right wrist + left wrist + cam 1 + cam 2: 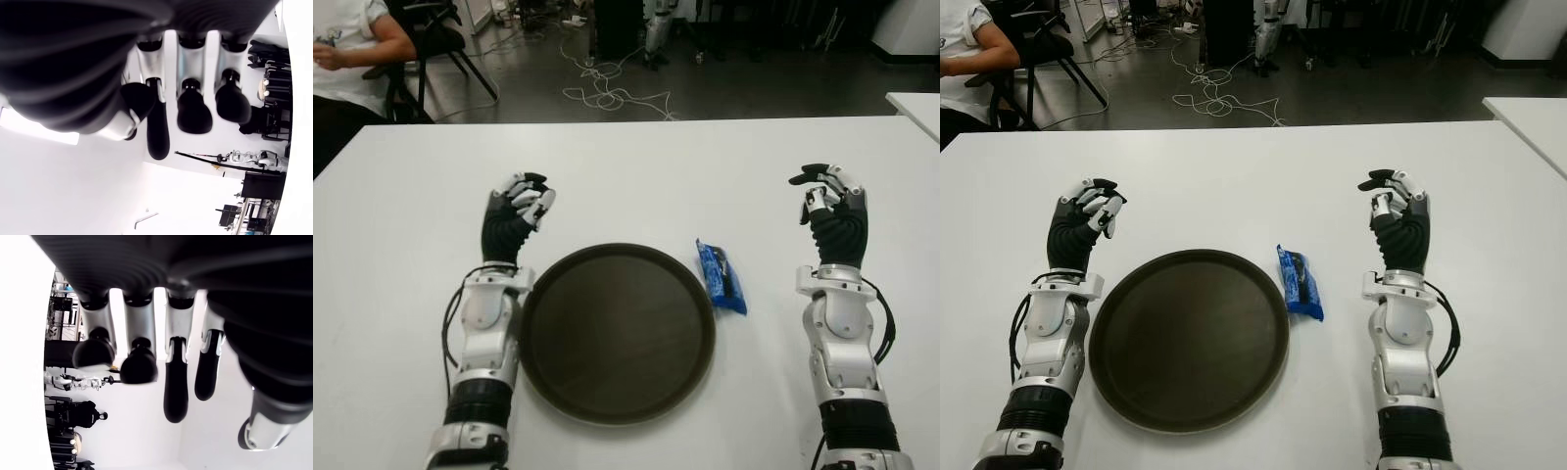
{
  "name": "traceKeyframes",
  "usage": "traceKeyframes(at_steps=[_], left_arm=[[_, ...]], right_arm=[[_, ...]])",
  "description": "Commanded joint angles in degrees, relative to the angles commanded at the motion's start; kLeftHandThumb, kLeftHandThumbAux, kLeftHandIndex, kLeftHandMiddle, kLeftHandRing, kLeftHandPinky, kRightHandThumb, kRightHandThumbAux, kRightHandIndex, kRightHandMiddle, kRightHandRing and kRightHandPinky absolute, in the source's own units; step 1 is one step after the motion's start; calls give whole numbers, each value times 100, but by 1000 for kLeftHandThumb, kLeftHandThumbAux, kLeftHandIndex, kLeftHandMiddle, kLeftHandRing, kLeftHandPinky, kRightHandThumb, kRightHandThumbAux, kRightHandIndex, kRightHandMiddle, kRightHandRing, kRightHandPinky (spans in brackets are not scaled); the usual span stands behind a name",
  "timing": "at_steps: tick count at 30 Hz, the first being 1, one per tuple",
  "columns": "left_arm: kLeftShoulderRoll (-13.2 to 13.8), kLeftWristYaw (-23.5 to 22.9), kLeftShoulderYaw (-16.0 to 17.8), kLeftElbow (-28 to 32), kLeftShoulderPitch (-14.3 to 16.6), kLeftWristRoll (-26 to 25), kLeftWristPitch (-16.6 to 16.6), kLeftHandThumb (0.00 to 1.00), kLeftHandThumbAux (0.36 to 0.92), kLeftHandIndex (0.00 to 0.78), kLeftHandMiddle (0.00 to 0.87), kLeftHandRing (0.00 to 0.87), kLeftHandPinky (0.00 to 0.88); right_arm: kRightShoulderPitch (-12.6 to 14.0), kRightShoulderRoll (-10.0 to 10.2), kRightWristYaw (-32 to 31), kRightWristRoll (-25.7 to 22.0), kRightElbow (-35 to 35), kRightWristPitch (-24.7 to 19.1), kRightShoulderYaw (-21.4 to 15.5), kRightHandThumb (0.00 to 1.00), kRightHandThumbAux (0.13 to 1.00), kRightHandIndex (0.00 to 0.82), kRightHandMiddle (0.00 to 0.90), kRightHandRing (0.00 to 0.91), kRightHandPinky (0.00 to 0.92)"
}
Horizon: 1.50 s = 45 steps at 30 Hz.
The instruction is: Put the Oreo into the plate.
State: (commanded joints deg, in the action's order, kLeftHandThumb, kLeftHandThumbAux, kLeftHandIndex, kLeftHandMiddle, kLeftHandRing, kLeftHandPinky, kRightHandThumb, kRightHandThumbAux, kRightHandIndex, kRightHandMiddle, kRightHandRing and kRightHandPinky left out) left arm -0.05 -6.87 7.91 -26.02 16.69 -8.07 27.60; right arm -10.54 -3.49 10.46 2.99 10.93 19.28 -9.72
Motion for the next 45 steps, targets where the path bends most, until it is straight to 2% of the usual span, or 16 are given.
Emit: traceKeyframes(at_steps=[15, 25, 29, 33, 35, 36, 37, 38, 39, 41, 42, 43, 44, 45], left_arm=[[-19, 4, -23, 5, -4, -6, -25, 854, 663, 415, 522, 794, 822], [33, 17, -61, 55, -17, 73, -196, 855, 663, 417, 521, 789, 821], [27, -72, -49, 99, -8, -43, -353, 854, 664, 417, 517, 785, 813], [14, -139, -34, 150, -22, -123, -437, 853, 665, 414, 514, 787, 812], [13, -164, -26, 173, -24, -163, -465, 852, 666, 414, 513, 786, 809], [14, -170, -23, 180, -23, -176, -474, 852, 666, 413, 512, 785, 807], [16, -176, -20, 186, -23, -185, -482, 851, 667, 413, 511, 784, 805], [13, -182, -13, 192, -20, -203, -499, 851, 667, 413, 510, 783, 804], [10, -187, -9, 197, -19, -216, -513, 851, 667, 413, 510, 781, 801], [5, -208, -2, 211, -14, -263, -563, 850, 668, 413, 507, 776, 794], [5, -215, -2, 209, -10, -270, -571, 850, 668, 413, 506, 775, 793], [9, -228, -1, 205, -8, -278, -574, 850, 668, 412, 505, 774, 791], [12, -236, -1, 202, -7, -280, -574, 850, 668, 412, 505, 774, 792], [14, -228, -3, 184, -1, -258, -544, 850, 668, 412, 505, 774, 793]], right_arm=[[5, -19, -3, 92, -47, -68, 5, 853, 680, 403, 498, 780, 789], [12, -95, -60, 58, -385, -544, -11, 852, 680, 402, 499, 781, 785], [-2, -301, -158, 168, -664, -801, -13, 851, 680, 403, 497, 774, 779], [27, -470, -166, 444, -662, -682, 91, 852, 679, 411, 495, 764, 773], [-11, -654, -253, 606, -718, -558, 154, 853, 678, 415, 495, 759, 772], [-30, -726, -295, 657, -748, -518, 175, 853, 677, 416, 495, 741, 743], [-42, -769, -320, 691, -764, -493, 190, 854, 676, 419, 494, 714, 700], [-70, -949, -463, 747, -789, -386, 210, 854, 676, 421, 494, 696, 672], [-89, -1077, -561, 779, -802, -311, 224, 872, 673, 414, 495, 651, 615], [-132, -1481, -811, 892, -782, -42, 221, 911, 670, 390, 488, 540, 449], [-137, -1593, -838, 996, -712, 116, 259, 916, 670, 385, 485, 523, 419], [-175, -1767, -875, 1158, -585, 331, 315, 882, 678, 379, 477, 431, 347], [-202, -1870, -889, 1264, -489, 477, 357, 754, 626, 276, 363, 314, 233], [-289, -2070, -976, 1384, -364, 632, 405, 707, 607, 239, 322, 272, 192]])
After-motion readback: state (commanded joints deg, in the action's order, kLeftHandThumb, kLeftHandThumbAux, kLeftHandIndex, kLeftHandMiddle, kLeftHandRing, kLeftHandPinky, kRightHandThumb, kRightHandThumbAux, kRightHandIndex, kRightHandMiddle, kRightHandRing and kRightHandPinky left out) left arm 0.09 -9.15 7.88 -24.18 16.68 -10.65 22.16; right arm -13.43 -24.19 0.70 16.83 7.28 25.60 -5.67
